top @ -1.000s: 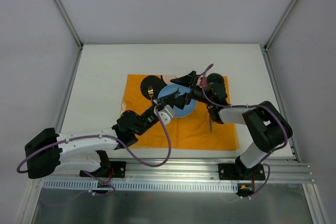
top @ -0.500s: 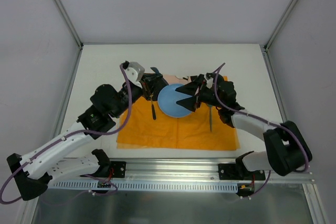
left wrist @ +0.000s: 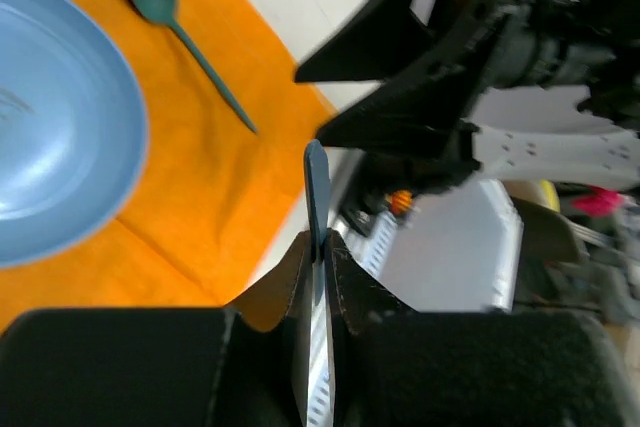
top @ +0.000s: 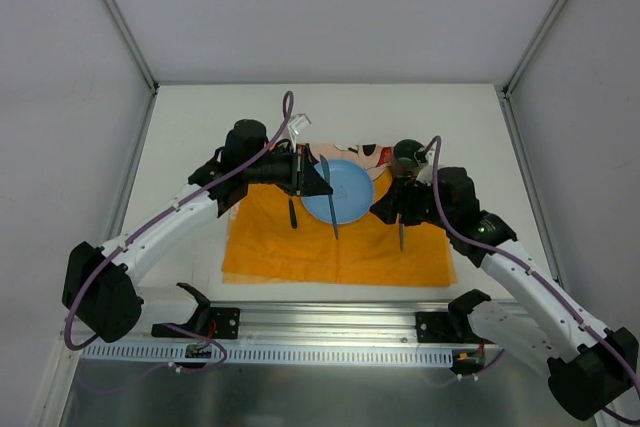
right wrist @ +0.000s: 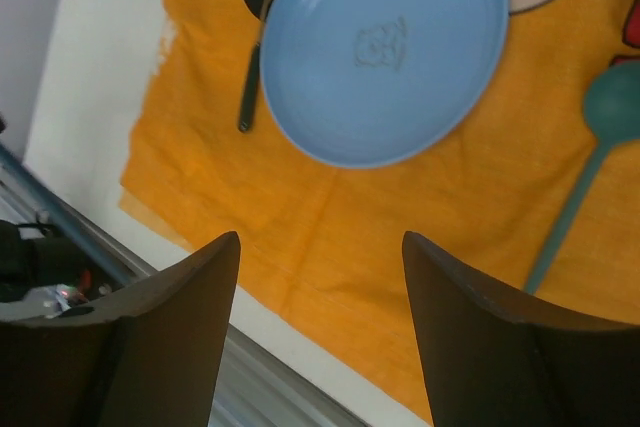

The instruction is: Set the dinner table for one person

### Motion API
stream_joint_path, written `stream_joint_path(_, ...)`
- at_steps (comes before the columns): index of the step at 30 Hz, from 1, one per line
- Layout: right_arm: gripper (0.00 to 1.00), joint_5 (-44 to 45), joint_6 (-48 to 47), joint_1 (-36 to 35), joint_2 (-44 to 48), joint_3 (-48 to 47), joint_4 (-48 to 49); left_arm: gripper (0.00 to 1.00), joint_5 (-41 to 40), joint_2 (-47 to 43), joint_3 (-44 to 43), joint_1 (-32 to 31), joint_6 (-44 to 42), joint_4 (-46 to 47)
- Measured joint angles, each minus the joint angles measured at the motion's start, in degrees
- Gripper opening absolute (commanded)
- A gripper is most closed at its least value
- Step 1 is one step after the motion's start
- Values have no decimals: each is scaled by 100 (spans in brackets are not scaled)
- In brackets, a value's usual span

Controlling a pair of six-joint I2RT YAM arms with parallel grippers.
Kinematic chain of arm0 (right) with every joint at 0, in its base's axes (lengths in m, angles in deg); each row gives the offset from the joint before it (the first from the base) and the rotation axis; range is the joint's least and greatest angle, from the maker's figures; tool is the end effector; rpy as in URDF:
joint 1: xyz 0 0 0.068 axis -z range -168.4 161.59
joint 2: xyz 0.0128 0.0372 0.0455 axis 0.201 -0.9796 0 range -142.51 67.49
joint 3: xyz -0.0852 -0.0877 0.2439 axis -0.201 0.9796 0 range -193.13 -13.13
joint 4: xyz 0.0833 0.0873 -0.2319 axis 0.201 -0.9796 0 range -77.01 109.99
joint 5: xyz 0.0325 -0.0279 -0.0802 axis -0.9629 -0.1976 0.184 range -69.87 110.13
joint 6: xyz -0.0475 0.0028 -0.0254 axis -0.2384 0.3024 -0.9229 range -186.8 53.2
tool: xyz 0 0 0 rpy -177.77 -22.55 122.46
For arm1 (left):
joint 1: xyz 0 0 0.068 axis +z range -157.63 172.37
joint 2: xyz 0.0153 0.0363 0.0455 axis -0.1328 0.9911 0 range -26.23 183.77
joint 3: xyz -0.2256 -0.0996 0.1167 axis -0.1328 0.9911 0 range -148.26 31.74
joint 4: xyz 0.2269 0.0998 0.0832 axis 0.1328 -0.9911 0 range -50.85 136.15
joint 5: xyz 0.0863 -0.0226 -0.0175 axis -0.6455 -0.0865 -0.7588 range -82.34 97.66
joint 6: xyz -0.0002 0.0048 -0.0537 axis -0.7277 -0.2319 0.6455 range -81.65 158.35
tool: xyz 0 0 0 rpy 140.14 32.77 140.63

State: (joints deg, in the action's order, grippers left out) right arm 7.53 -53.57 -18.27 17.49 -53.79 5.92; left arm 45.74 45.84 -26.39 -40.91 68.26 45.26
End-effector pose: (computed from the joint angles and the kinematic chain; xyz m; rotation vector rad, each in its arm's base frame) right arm 0.1709 0.1071 0.2920 -0.4398 1.9898 0.6990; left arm 0.2302 -0.1772 0.3377 0.5707 1.9191 -1.3491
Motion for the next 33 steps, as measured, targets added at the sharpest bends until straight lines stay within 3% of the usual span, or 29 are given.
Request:
stream_joint_path(7,66,-109,-317,0,7,190,-240,0,1126,160,291,39,868,474)
stream_joint_path(16,62,-468,-46,-328,-352,92,144,0,1292,693,332,20,1113,914)
stream_joint_path(25,61,-125,-55,-490,-269,-396,-201,0,1099,2129,205,-326,1327,1399)
stream_joint_path(33,61,634,-144,-487,789,-745,-1078,0,678,3917,-876,-949,1886,1904)
